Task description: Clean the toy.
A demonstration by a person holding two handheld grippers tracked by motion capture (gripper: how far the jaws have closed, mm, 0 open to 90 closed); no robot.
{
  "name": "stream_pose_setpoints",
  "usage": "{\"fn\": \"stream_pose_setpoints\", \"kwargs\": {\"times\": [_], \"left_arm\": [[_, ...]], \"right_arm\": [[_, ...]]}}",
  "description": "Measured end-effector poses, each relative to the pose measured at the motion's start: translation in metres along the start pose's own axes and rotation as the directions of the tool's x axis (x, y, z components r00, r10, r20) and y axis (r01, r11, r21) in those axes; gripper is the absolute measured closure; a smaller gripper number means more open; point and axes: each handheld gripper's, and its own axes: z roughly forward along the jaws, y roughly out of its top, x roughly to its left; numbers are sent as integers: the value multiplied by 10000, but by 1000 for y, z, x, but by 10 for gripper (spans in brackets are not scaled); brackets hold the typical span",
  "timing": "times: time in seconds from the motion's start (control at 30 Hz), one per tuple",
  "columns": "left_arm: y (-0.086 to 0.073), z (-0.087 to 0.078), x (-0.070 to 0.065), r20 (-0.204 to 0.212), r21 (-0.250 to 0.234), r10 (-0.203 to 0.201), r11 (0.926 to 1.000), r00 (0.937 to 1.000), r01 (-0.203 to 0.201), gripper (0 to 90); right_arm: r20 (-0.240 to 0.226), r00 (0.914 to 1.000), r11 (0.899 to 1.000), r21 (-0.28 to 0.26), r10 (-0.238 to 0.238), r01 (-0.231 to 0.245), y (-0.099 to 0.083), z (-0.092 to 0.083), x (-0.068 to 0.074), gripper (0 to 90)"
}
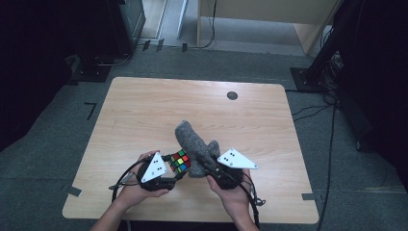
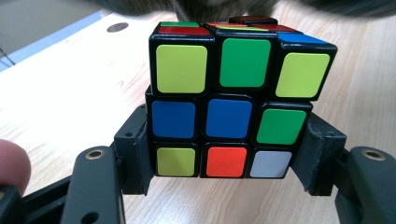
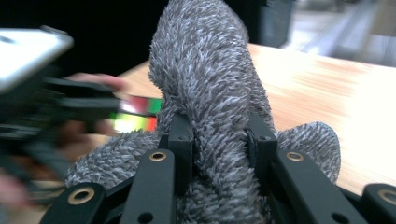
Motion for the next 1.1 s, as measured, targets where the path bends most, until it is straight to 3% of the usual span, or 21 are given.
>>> {"fn": "stream_pose_setpoints", "kwargs": {"times": [0.07,0.13,0.17,0.23,0.33,0.4,0.47,0.53,0.67,0.73,0.8,0.9,1.0,1.07,1.1], "left_arm": [[0,1,-2,50,-11,56,10000,10000,-56,342],[1,-1,-3,181,-213,34,9998,9998,-30,342],[2,-2,-3,93,-189,77,9998,9999,-75,342],[2,-4,-3,71,-263,2,9997,10000,-1,342],[3,-9,-1,100,-516,-51,9987,9999,56,342],[3,-10,2,247,-622,-202,9978,9995,217,342],[2,-8,2,124,-503,-172,9986,9998,178,342],[0,-4,1,-49,-201,-29,9998,10000,28,342],[1,-2,-4,153,-241,94,9997,9998,-90,342],[3,-4,-5,136,-321,90,9994,9999,-85,342],[2,-7,-2,251,-483,-66,9988,9997,78,342],[3,-12,3,313,-773,-316,9964,9990,340,342],[3,-15,7,380,-1008,-435,9938,9983,471,342],[2,-14,7,293,-865,-348,9956,9990,372,342],[1,-12,6,275,-803,-321,9962,9991,342,342]], "right_arm": [[-620,9977,9997,-3,-257,257,1,2,13,699],[-920,9941,9980,209,-572,594,-1,7,21,697],[-912,9936,9971,302,-668,698,-3,9,23,697],[-1008,9941,9989,211,-394,417,-5,9,15,699],[-276,9994,9995,228,-209,216,-6,6,0,701],[57,9997,9994,243,237,-239,-6,3,-11,702],[302,9979,9981,213,566,-572,-4,-2,-16,702],[-21,9968,9966,160,803,-802,-2,-4,-12,701],[-1008,9949,9998,203,89,-69,-3,2,16,699],[-866,9956,9989,289,-347,374,-5,6,23,698],[-830,9965,9997,222,-95,113,-6,6,16,699],[-54,9996,9992,259,294,-293,-7,1,-2,700],[562,9957,9966,317,739,-758,-8,-5,-19,701],[389,9942,9949,93,1003,-1007,-6,-9,-20,700],[157,9957,9958,-64,910,-909,-3,-11,-14,699]]}}
